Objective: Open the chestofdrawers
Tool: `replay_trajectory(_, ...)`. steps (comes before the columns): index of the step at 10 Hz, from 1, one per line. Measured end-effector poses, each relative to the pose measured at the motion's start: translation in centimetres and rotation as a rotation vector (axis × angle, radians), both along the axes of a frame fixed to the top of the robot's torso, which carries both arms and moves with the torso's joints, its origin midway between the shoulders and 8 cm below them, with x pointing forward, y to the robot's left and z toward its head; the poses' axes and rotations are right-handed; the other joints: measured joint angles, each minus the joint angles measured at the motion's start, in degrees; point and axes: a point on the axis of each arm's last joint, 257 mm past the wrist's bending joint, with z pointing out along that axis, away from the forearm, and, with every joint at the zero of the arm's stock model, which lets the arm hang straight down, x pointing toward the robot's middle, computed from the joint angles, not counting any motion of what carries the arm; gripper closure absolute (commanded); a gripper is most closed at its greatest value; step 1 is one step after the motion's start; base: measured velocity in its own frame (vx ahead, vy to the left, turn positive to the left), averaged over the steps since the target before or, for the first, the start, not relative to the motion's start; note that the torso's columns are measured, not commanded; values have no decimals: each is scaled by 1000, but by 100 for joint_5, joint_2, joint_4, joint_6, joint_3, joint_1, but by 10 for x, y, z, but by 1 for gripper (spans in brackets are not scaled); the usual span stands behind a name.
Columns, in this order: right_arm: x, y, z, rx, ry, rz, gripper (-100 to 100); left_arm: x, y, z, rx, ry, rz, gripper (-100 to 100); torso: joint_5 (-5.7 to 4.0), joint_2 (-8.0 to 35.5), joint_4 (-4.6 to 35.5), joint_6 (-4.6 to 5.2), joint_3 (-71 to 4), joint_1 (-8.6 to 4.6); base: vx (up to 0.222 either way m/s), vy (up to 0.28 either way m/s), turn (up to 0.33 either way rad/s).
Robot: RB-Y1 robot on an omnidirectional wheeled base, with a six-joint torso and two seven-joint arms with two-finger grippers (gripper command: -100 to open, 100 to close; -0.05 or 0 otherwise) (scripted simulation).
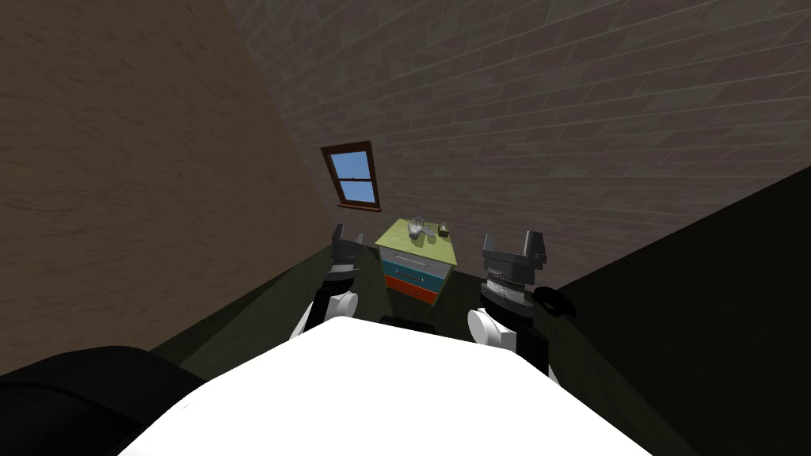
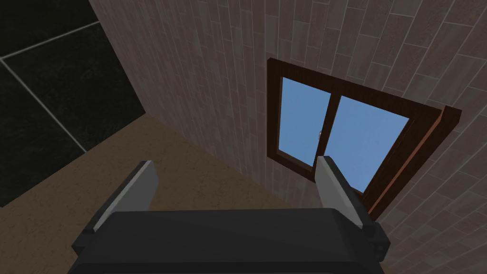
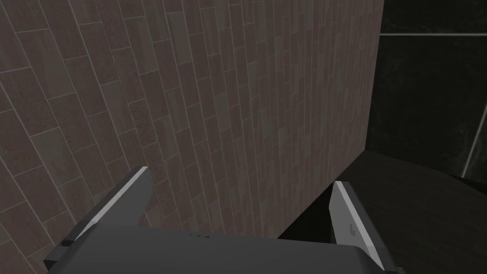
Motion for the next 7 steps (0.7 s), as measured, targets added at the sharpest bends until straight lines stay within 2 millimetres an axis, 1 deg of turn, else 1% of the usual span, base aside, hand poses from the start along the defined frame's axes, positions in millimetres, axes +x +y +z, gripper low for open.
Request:
replay_trajectory(1, 0, 0, 0, 0, 0, 0, 0, 0, 0, 0, 0, 0, 0, 0, 0, 232, 235, 0, -467, 0, 0, 0, 0)
replay_trajectory(2, 0, 0, 0, 0, 0, 0, 0, 0, 0, 0, 0, 0, 0, 0, 0, 597, 600, 0, -1200, 0, 0, 0, 0)
replay_trajectory(7, 0, 0, 0, 0, 0, 0, 0, 0, 0, 0, 0, 0, 0, 0, 0, 2693, 2691, 0, -5381, 0, 0, 0, 0)
